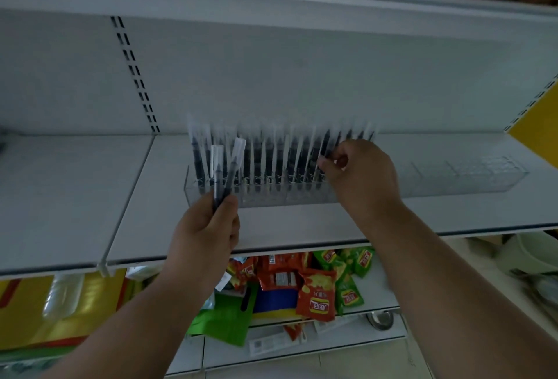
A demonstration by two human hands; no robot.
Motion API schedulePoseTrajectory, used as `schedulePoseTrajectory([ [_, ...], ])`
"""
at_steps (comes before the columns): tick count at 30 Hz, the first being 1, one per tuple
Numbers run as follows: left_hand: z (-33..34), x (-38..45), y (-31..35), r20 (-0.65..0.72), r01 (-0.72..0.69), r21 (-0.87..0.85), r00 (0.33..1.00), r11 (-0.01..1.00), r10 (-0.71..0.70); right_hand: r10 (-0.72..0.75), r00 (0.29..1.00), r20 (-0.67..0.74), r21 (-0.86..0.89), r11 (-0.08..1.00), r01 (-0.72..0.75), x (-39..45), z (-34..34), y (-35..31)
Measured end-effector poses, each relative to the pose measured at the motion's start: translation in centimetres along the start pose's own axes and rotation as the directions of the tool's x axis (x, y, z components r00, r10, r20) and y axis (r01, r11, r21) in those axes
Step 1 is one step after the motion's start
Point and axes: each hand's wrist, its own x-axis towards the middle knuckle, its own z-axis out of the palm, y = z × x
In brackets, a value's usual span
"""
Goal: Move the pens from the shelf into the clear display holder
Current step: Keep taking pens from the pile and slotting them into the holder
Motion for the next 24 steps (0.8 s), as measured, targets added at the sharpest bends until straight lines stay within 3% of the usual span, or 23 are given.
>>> schedulePoseTrajectory([
  [4, 1.0, 0.0, 0.0, 0.064, 0.004, -0.019, 0.998, 1.0, -0.002, -0.024, 0.992, -0.121, 0.171, 0.984, 0.044, -2.1, -1.5, -0.7],
  [6, 1.9, 0.2, -0.3, 0.128, -0.018, 0.033, 0.992, 0.999, 0.014, -0.048, 0.999, 0.025, 0.359, 0.933, 0.036, -3.2, -2.0, -2.0],
  [9, 3.3, 0.3, -1.0, 0.25, -0.095, 0.179, 0.967, 0.979, 0.048, -0.088, 0.949, 0.302, 0.582, 0.806, -0.11, -4.3, -1.9, -3.1],
  [11, 3.9, 0.1, -1.3, 0.286, -0.108, 0.208, 0.957, 0.972, 0.045, -0.064, 0.95, 0.307, 0.666, 0.727, -0.167, -4.5, -2.3, -2.9],
  [13, 4.0, 0.1, -1.5, 0.248, -0.093, 0.219, 0.968, 0.971, 0.036, 0.037, 0.981, 0.19, 0.716, 0.678, -0.165, -4.3, -3.4, -2.0],
  [16, 3.9, 0.2, -1.6, 0.169, -0.034, 0.187, 0.986, 0.982, 0.002, 0.174, 0.973, -0.15, 0.659, 0.751, -0.033, -2.4, -5.5, -0.2],
  [18, 3.9, 0.1, -1.5, 0.147, -0.003, 0.155, 0.989, 0.988, -0.02, 0.147, 0.947, -0.285, 0.546, 0.837, 0.035, -1.2, -6.3, 0.7],
  [24, 3.6, -0.6, -1.4, 0.162, -0.053, 0.183, 0.986, 0.982, 0.023, -0.026, 0.977, -0.212, 0.323, 0.941, 0.095, -0.1, -4.6, 0.4],
])
